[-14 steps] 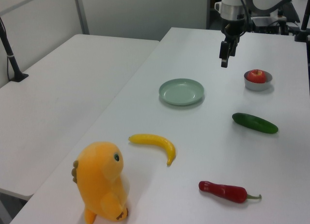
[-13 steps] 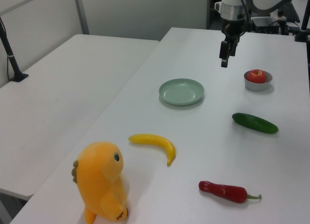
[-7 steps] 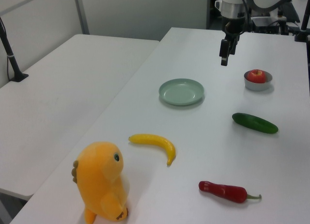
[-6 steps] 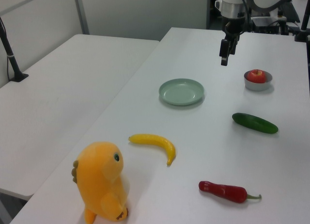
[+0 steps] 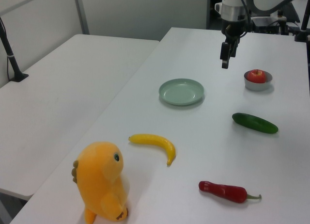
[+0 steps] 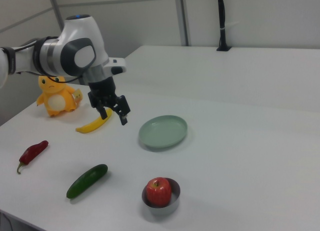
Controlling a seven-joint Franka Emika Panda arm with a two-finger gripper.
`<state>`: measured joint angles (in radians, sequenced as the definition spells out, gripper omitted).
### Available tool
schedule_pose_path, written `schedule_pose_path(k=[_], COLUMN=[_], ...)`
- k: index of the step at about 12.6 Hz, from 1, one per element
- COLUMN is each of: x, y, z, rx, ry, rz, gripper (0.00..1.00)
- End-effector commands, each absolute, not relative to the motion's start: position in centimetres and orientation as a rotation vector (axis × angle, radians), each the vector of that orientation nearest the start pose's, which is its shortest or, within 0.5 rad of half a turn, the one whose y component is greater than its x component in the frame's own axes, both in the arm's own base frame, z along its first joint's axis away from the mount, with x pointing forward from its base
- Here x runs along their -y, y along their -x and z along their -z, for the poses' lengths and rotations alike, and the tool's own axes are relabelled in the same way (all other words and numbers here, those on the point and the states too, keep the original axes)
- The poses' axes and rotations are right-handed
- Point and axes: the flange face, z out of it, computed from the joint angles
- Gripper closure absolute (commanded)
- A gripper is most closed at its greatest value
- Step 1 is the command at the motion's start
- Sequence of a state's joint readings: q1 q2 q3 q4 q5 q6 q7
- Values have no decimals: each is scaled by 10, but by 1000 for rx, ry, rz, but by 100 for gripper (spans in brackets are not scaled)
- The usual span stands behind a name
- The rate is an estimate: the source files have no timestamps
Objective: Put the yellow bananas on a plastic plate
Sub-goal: 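Move the open gripper over the yellow banana and lower it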
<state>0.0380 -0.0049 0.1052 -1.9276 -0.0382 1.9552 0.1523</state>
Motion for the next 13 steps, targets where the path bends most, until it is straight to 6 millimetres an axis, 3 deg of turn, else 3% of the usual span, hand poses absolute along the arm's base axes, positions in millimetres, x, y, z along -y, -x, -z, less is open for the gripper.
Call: schedule_pose_path(k=[1, 4, 7, 12, 13], x=[-129, -180, -239, -319, -325], y=[-558, -604, -635, -658, -662], z=[-490, -492, -470, -401, -389], rx=[-34, -170, -146, -186, -196], ry=[3137, 3065, 3035, 3094, 3095], rz=[113, 160, 148, 192, 204], gripper=[0, 0, 0, 0, 0])
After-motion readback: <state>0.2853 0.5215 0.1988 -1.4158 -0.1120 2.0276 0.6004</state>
